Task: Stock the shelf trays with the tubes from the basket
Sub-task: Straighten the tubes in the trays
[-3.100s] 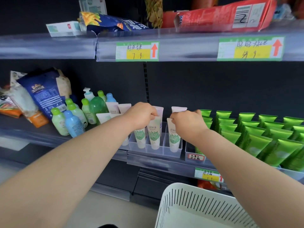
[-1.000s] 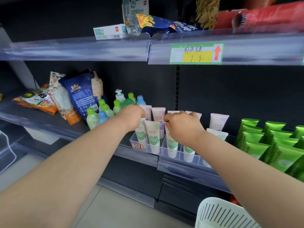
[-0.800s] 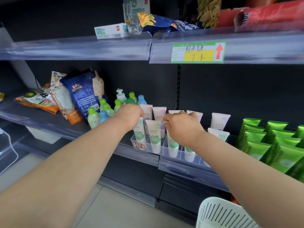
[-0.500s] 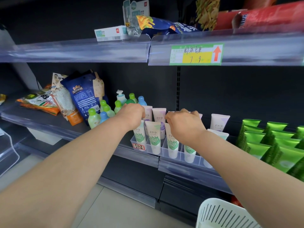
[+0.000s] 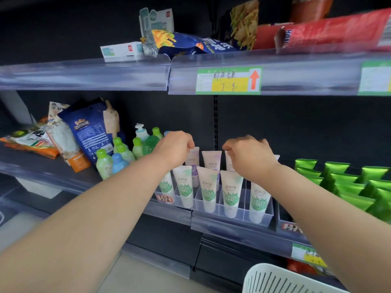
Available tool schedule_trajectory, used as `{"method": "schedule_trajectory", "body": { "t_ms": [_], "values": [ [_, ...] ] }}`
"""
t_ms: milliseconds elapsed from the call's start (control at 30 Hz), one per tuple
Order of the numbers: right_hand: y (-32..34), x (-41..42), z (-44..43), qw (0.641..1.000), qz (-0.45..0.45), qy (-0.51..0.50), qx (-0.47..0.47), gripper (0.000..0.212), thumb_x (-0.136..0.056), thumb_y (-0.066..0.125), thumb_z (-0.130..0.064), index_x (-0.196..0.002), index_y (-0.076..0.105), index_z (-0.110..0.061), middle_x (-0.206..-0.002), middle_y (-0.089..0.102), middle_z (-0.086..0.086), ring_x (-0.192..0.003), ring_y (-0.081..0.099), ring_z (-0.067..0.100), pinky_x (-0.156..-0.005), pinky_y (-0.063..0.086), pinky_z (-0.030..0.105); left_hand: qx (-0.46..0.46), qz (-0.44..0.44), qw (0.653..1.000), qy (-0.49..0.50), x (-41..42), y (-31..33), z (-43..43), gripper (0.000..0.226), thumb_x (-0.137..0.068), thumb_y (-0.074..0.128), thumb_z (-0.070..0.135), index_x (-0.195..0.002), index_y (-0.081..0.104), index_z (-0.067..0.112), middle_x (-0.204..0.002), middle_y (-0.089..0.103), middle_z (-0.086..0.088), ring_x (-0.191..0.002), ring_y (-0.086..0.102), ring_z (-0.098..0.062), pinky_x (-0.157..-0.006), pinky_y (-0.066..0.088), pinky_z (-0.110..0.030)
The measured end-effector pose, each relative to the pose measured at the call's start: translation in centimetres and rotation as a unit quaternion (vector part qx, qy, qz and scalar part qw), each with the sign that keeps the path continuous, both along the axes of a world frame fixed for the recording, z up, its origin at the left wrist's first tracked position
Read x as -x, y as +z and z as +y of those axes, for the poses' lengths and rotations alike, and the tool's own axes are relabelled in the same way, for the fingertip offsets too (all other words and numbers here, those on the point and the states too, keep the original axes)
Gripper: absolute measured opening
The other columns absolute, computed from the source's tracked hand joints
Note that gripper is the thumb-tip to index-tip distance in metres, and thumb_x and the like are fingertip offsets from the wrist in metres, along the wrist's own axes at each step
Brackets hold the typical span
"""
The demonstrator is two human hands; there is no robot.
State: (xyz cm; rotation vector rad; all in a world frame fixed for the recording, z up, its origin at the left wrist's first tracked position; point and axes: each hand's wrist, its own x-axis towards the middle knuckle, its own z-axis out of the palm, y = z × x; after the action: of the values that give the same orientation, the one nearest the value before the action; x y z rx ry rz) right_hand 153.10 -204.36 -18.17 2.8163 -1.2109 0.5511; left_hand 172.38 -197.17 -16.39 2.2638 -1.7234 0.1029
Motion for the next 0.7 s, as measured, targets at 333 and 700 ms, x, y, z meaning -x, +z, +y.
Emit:
{"method": "schedule_trajectory", "body": {
  "t_ms": [333,700],
  "values": [
    [1.1,4.1,-2.6,0.996,0.057,-0.059,-0.027,0.037,-0.091,0.053,-0.019,-0.126,0.052,-0.031,-0.122,0.059,-0.001,-0.117,0.048,0.023,-0.093,0.033,0.042,0.001,0.062,0.995,-0.079,4.9,0.0,-4.5,0.023,-0.088,0.067,0.019,-0.110,0.070,0.022,-0.109,0.069,0.002,-0.100,0.063,-0.017,-0.090,0.051,-0.037],
    [0.3,5.5,-5.3,0.988,0.115,-0.105,-0.019,0.033,-0.084,0.057,-0.007,-0.109,0.064,-0.027,-0.099,0.065,0.001,-0.095,0.061,0.025,-0.099,0.034,0.041,-0.104,-0.042,0.989,-0.095,8.5,-0.4,-7.8,0.029,-0.081,0.061,-0.001,-0.096,0.071,0.022,-0.100,0.063,0.000,-0.092,0.062,-0.022,-0.071,0.051,-0.032]
  ]
}}
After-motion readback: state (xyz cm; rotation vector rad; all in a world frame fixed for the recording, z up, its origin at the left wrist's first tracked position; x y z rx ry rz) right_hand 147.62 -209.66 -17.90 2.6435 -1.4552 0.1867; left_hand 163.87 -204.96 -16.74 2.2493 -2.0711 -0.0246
